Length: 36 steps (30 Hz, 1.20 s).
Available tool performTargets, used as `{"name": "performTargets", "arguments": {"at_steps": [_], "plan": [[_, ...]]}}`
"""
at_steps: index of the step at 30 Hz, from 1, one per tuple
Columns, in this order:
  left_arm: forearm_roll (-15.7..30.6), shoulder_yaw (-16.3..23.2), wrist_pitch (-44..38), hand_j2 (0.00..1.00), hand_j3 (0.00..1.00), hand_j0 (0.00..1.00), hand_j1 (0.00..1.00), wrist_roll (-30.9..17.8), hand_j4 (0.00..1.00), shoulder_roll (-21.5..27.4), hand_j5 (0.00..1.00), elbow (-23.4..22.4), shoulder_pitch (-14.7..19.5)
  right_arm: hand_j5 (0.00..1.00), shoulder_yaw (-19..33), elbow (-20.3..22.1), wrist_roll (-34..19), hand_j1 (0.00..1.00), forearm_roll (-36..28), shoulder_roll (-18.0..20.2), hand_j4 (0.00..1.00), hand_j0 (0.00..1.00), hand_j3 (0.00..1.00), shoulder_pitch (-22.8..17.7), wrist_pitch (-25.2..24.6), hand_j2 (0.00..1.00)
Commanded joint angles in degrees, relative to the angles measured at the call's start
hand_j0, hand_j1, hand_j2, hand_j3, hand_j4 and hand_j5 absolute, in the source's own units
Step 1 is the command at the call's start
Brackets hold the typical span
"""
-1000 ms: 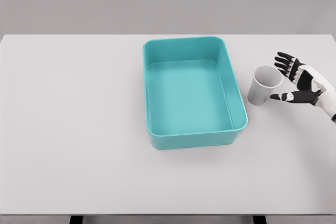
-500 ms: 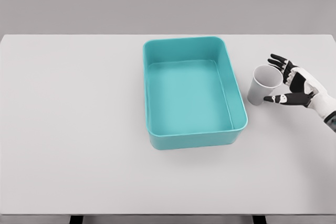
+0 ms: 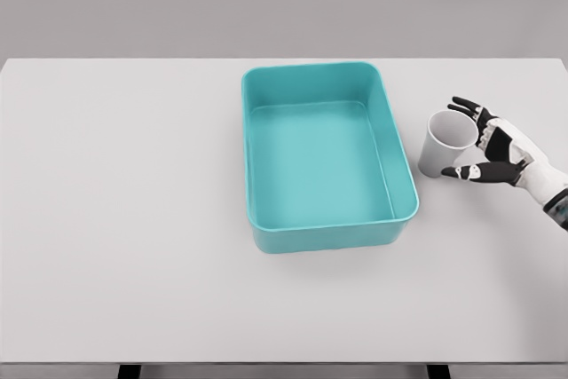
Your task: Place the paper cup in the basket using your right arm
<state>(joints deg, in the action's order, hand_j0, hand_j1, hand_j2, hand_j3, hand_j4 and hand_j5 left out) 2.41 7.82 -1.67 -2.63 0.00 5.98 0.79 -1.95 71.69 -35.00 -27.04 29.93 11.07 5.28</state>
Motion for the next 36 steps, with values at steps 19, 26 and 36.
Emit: {"name": "performTargets", "arguments": {"at_steps": [19, 26, 36], "plan": [[0.05, 0.0, 0.0, 1.0, 1.0, 1.0, 1.0, -0.01, 1.0, 0.0, 1.0, 0.0, 0.0, 1.0, -0.86, -1.46, 0.0, 1.0, 0.23, -1.45, 1.0, 1.0, 1.0, 0.09, -0.01, 1.0], [0.05, 0.0, 0.0, 1.0, 1.0, 1.0, 1.0, -0.01, 1.0, 0.0, 1.0, 0.0, 0.0, 1.0, -0.86, -1.55, 0.0, 1.0, 0.5, -2.86, 1.0, 1.0, 1.0, 0.35, -0.09, 1.0], [-0.04, 0.0, 0.0, 1.0, 1.0, 1.0, 1.0, -0.01, 1.0, 0.0, 1.0, 0.0, 0.0, 0.66, -0.77, -1.46, 0.0, 0.66, 1.29, -2.86, 0.66, 0.66, 0.66, 0.35, -0.53, 0.66]]}}
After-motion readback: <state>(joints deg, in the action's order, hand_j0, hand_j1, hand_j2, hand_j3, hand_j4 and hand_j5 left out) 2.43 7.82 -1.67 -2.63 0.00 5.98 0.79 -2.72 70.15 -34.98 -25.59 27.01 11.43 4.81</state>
